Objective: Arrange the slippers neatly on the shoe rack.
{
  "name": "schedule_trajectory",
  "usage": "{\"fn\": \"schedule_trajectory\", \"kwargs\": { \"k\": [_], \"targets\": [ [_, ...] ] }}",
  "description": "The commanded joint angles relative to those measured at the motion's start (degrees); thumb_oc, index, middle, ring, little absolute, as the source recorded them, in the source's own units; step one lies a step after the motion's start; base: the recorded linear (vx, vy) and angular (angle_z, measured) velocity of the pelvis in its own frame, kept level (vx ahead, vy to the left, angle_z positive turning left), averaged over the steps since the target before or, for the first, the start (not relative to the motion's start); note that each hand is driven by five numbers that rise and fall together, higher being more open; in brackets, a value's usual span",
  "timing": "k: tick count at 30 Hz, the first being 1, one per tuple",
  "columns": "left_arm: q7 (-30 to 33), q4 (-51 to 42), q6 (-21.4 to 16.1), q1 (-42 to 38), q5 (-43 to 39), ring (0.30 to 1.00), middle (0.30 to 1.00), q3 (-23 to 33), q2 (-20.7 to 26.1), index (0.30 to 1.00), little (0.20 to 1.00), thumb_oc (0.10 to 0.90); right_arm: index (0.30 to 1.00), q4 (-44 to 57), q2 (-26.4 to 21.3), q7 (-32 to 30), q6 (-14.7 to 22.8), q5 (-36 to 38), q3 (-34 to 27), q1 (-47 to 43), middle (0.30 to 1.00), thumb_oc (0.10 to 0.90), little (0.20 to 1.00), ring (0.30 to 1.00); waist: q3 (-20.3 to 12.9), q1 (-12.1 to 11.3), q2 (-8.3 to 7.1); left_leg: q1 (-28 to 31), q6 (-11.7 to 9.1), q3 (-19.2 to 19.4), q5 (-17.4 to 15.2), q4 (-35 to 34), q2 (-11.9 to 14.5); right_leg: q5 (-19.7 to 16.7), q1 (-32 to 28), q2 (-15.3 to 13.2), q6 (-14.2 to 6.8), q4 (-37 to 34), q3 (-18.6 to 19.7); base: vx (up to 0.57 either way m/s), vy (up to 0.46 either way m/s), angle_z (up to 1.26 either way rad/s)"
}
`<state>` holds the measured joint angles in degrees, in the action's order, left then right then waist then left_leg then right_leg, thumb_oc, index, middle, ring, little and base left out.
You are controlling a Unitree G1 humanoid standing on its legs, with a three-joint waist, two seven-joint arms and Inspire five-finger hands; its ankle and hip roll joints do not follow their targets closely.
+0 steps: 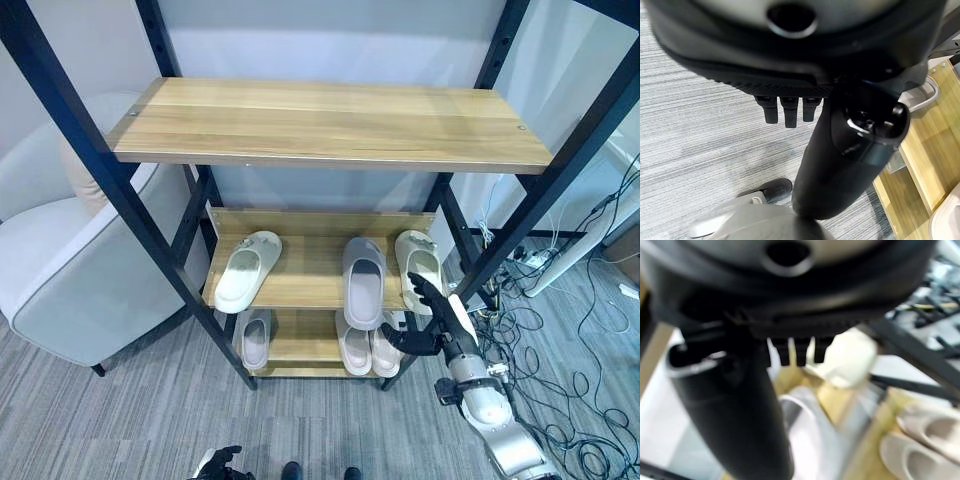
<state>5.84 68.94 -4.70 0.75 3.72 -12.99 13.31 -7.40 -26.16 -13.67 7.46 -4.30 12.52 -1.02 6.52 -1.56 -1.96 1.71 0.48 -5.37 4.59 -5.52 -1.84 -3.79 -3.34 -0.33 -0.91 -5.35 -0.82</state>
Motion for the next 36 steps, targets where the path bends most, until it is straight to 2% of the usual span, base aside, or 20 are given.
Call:
{"fn": "schedule_trajectory", "kwargs": {
  "k": [1, 13, 19, 24, 28, 33, 34, 35, 36],
  "targets": [
    [0.0, 3.9, -0.7, -0.7, 1.9, 0.900, 0.900, -3.5, -2.4, 0.900, 0.900, 0.800, 0.900, 2.5, -2.9, -5.0, 5.4, -2.2, -4.2, -7.8, 0.900, 0.800, 0.900, 0.900, -1.9, -2.4, -0.72, 0.2, 0.3, -0.1, -7.5, 0.5, -1.9, 4.1, 0.3, -2.1, -4.6, 0.6, -1.5, 0.02, 0.001, 0.05],
    [0.0, 4.5, -0.7, 0.1, 1.1, 0.900, 0.900, -4.1, -1.5, 0.900, 0.900, 0.800, 0.900, -8.1, -5.8, -7.9, 3.5, -1.7, -1.5, -18.0, 0.900, 0.800, 0.900, 0.900, -1.4, -5.2, -1.30, -0.4, 0.0, -1.3, -6.9, 0.5, -2.0, 4.1, 0.2, -2.2, -4.5, 0.4, -3.2, 0.02, 0.007, 0.08],
    [0.0, 4.7, -1.0, 0.2, 0.6, 0.900, 0.900, -5.0, -0.8, 0.900, 0.900, 0.800, 0.900, -16.2, -10.6, -8.3, 2.1, -4.1, 2.6, -25.5, 0.900, 0.800, 0.900, 0.900, -0.9, -6.6, -1.88, -1.0, -0.3, -2.0, -6.6, 0.5, -1.9, 4.3, 0.6, -2.2, -4.5, 0.4, -4.2, 0.01, 0.002, 0.09],
    [-0.2, 5.0, -1.0, 0.3, 0.2, 0.900, 0.900, -5.7, -0.6, 0.900, 0.900, 0.800, 0.900, -21.7, -12.4, -8.5, 1.2, -4.9, 5.3, -29.9, 0.900, 0.800, 0.900, 0.900, -0.7, -7.2, -2.29, -1.3, -0.5, -2.4, -6.4, 0.5, -1.9, 4.4, 0.6, -2.2, -4.5, 0.4, -4.8, 0.02, 0.003, 0.05],
    [-0.2, 4.9, -1.2, 0.3, -0.4, 0.900, 0.900, -6.2, -0.7, 0.900, 0.900, 0.800, 0.900, -25.6, -12.4, -8.4, 0.9, -4.7, 7.2, -32.5, 0.900, 0.800, 0.900, 0.900, -0.4, -7.4, -2.50, -1.6, -0.6, -2.6, -6.3, 0.5, -1.9, 4.4, 0.7, -2.2, -4.4, 0.4, -5.0, 0.01, -0.002, 0.04],
    [-0.2, 4.8, -1.4, 0.2, -1.8, 0.900, 0.900, -7.7, -0.8, 0.900, 0.900, 0.800, 0.900, -36.2, -11.5, -7.5, -0.1, -3.6, 12.0, -38.9, 0.900, 0.800, 0.900, 0.900, 0.0, -8.4, -2.89, -2.1, -0.9, -3.2, -6.0, 0.5, -1.8, 4.5, 1.1, -2.1, -4.3, 0.4, -5.5, 0.01, -0.008, 0.06],
    [-0.2, 4.8, -1.4, 0.2, -1.8, 0.900, 0.900, -7.6, -0.8, 0.900, 0.900, 0.800, 0.869, -36.3, -11.5, -7.5, 0.0, -3.5, 12.1, -39.0, 0.869, 0.780, 0.869, 0.869, 0.0, -8.3, -2.88, -2.1, -0.9, -3.2, -6.0, 0.5, -1.8, 4.5, 1.1, -2.1, -4.3, 0.4, -5.6, 0.01, -0.010, 0.14],
    [-0.2, 4.5, -1.5, 0.0, -2.5, 0.900, 0.900, -8.1, -0.9, 0.900, 0.900, 0.800, 0.540, -40.5, -10.6, -7.0, -0.4, -3.1, 13.5, -41.2, 0.540, 0.560, 0.540, 0.540, 0.1, -8.6, -2.97, -2.3, -1.0, -3.4, -5.8, 0.5, -1.8, 4.5, 1.2, -2.0, -4.3, 0.4, -5.7, 0.00, -0.010, 0.11],
    [-0.1, 4.5, -1.5, 0.1, -2.8, 0.900, 0.900, -8.3, -0.9, 0.900, 0.900, 0.800, 0.300, -42.4, -10.3, -6.9, -0.5, -2.9, 14.2, -42.4, 0.300, 0.400, 0.300, 0.300, 0.1, -8.7, -3.03, -2.4, -1.1, -3.5, -5.8, 0.5, -1.8, 4.6, 1.2, -2.0, -4.2, 0.4, -5.9, 0.00, -0.010, 0.05]
  ]
}}
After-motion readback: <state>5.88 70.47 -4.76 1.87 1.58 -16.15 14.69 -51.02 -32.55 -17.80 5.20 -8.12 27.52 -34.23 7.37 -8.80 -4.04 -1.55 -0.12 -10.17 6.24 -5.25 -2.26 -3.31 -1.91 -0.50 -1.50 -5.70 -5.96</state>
